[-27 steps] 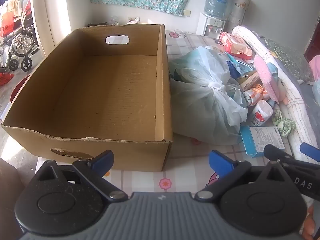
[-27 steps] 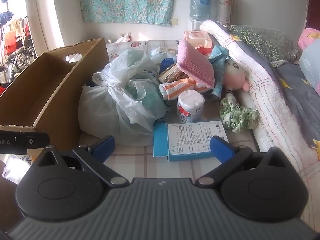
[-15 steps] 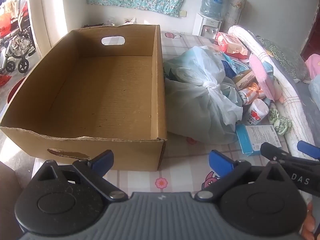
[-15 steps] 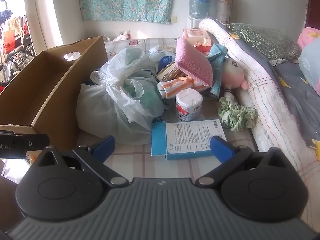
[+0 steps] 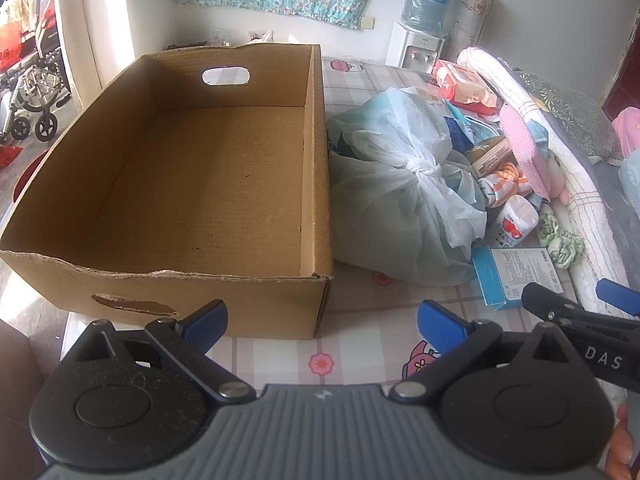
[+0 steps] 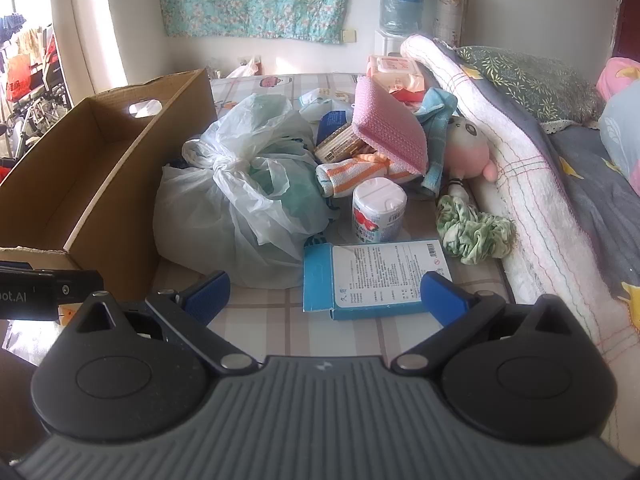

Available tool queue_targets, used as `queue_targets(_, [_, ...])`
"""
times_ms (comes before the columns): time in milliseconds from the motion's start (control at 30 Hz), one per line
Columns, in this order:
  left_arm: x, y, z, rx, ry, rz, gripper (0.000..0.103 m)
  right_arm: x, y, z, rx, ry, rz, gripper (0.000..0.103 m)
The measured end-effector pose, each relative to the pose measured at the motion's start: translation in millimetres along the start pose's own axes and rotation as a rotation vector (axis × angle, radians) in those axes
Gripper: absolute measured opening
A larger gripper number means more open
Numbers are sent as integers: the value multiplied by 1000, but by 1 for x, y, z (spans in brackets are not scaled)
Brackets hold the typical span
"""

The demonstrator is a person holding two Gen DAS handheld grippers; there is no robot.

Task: Organize soft objects

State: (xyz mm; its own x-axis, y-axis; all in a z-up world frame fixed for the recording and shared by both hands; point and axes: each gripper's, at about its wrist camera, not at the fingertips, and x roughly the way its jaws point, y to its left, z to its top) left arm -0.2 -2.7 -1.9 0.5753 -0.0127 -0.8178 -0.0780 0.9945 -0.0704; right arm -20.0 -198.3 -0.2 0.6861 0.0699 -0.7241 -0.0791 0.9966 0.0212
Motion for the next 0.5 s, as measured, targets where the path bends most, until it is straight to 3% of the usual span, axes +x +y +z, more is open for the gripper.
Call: queue_targets(500, [1,2,1,-8,5,1,102,-1,3,2,-12,0,2,102])
